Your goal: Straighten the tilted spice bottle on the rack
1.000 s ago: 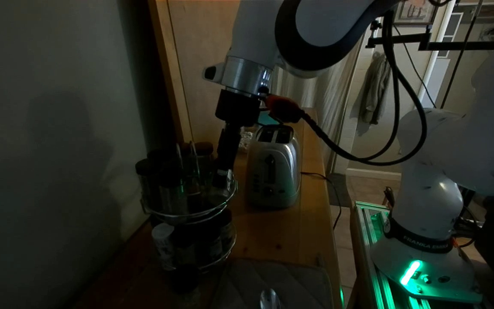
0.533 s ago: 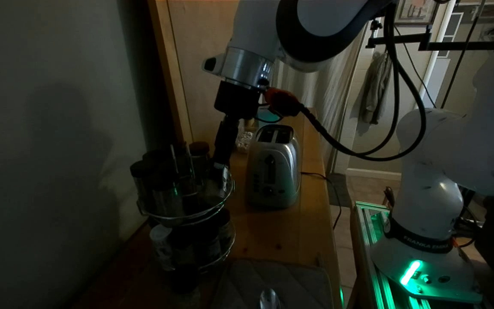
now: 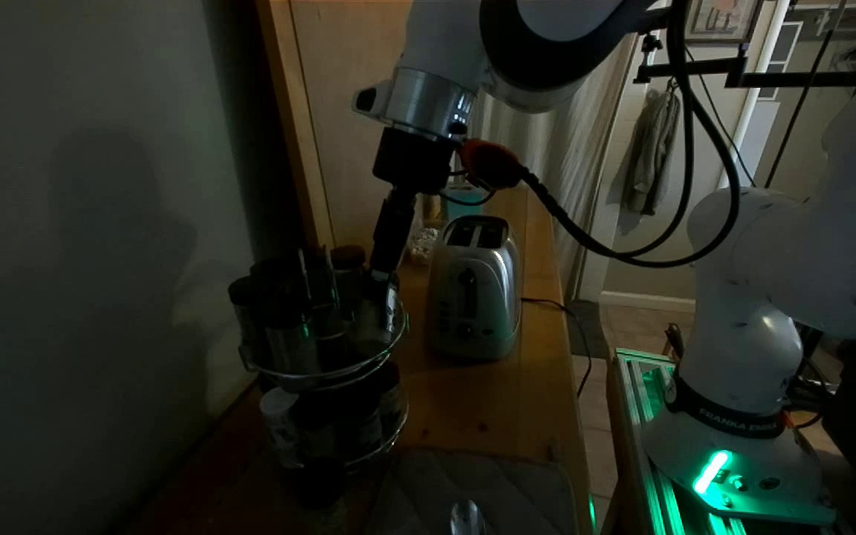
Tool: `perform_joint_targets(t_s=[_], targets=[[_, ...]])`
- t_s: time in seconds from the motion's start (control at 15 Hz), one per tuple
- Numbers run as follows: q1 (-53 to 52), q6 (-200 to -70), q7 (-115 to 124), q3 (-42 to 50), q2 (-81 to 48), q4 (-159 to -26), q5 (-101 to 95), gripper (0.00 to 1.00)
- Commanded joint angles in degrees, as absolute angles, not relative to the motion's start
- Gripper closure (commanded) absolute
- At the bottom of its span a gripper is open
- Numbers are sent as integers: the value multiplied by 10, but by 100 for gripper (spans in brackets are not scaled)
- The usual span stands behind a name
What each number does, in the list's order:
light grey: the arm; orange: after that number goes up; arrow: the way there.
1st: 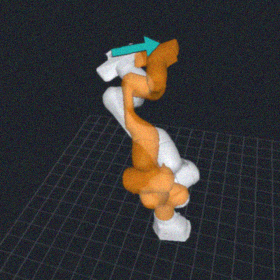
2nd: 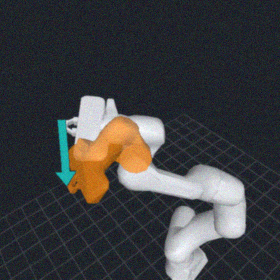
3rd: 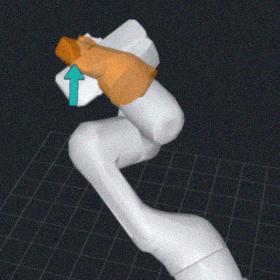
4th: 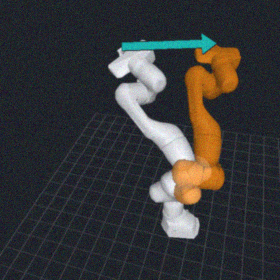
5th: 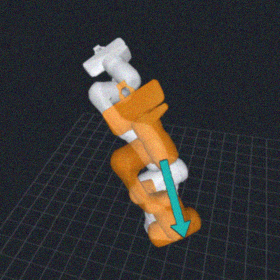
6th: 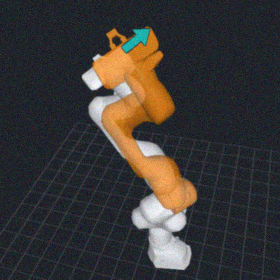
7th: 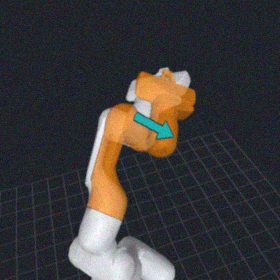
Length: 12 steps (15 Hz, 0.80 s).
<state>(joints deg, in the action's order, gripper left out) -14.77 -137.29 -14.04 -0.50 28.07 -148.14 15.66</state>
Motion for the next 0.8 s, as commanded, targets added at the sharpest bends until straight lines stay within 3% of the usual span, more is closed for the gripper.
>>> perform_joint_targets(t_s=[0.0,0.13,0.27,0.73], targets=[[-148,-1353,-136,-11,269,-1472,158,59],[-146,-1340,-135,-12,272,-1467,159,56],[-145,-1328,-135,-12,274,-1463,160,68],[-140,-1287,-130,-15,280,-1454,160,82]])
